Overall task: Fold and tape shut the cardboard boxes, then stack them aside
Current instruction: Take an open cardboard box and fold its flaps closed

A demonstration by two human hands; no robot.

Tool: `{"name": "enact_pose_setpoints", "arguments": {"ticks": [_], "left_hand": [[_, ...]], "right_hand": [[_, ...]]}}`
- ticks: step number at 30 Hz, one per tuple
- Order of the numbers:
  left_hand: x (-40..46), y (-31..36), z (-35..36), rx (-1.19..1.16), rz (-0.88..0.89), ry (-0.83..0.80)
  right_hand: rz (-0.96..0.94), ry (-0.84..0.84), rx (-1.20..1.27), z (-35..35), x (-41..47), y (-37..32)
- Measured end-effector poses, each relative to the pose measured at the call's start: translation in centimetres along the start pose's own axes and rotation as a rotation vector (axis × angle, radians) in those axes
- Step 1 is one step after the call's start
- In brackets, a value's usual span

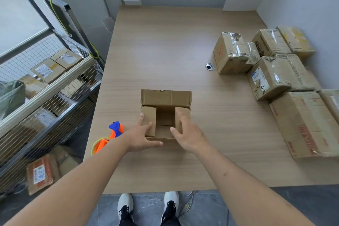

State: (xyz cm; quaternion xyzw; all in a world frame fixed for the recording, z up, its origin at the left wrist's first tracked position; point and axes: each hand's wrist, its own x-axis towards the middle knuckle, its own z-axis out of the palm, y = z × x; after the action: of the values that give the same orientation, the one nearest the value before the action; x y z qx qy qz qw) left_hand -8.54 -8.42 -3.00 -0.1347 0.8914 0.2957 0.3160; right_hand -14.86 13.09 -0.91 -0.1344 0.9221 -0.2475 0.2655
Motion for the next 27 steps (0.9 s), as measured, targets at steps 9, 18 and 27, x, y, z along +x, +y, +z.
{"name": "enact_pose_setpoints", "arguments": {"ticks": [9,18,27], "left_hand": [[3.1,0.4,0.7,-0.031,-0.04,0.474],[3.3,-0.8,2.0,-0.041,-0.009,0.455],[-0.8,-3.0,2.1,0.056,-0.027,0.33]], "right_hand": [[-0.008,0.099,-0.315,1.0,2.2,1.3],[0.196,0.138,-0.043,2.3,5.5,0.3],[0.198,-0.048,-0.262,2.3,4.8,-1.6]]}}
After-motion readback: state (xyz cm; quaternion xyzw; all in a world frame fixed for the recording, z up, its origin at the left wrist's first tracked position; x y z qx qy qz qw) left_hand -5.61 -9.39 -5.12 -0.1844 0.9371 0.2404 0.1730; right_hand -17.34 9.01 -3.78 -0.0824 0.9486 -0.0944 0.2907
